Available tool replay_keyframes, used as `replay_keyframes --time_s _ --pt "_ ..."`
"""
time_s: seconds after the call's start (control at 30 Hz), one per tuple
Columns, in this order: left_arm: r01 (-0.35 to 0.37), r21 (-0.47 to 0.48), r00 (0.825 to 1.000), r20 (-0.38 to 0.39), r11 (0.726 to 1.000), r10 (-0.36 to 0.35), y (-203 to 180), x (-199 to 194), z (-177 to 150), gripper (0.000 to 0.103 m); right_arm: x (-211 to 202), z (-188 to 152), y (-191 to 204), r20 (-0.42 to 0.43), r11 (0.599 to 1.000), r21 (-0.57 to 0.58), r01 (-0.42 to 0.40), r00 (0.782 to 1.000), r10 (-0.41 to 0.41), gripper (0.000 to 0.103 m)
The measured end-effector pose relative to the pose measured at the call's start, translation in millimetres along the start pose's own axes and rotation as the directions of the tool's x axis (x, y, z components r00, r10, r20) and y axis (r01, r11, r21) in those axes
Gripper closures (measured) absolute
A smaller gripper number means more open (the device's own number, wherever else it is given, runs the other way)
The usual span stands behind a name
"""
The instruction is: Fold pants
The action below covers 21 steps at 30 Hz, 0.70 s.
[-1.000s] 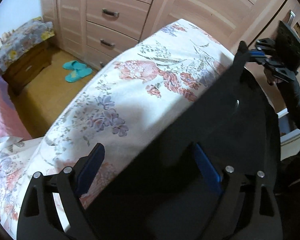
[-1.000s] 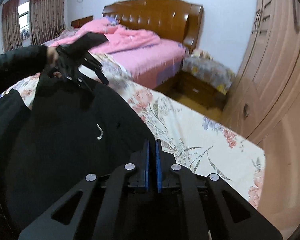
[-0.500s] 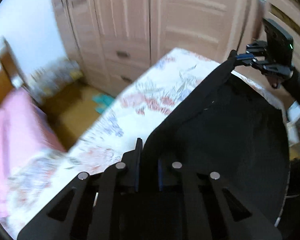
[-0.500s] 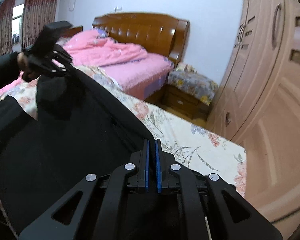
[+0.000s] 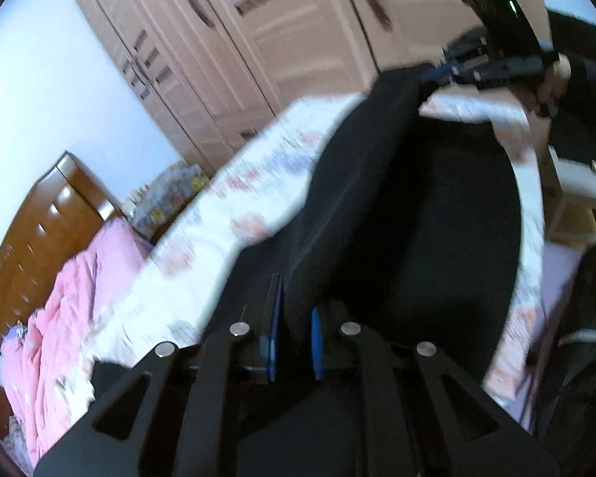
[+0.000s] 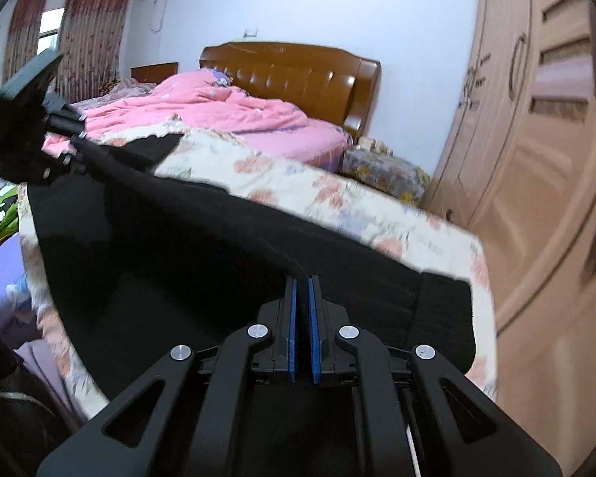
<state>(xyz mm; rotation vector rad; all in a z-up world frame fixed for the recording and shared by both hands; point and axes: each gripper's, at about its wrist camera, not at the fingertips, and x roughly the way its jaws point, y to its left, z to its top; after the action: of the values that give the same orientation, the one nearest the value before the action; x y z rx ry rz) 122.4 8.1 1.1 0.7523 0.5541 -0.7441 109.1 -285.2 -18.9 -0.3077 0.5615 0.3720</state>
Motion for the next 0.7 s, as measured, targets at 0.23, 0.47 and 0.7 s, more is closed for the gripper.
replay_keyframes --time_s 0.23,0.47,0.7 --pt "0.043 -0.121 0.997 -0.052 0.992 -0.049 -39.4 28.1 -41.8 0.09 4.3 -56.5 26.7 -0.086 0.995 0.098 0.003 0.996 0.006 0.095" --pt "0.118 -0.349 0.993 0.022 0.93 -0.118 -15.6 27.7 -55.1 0.031 -6.3 -67.8 17.9 -0.145 0.963 0.268 0.018 0.989 0.022 0.038" --pt "0.146 -0.684 0.986 0.158 0.715 -0.05 18.8 -23.4 -92.0 0.005 -40.5 -94.9 1.0 -0.027 0.8 0.591 -0.1 0.989 0.144 0.029"
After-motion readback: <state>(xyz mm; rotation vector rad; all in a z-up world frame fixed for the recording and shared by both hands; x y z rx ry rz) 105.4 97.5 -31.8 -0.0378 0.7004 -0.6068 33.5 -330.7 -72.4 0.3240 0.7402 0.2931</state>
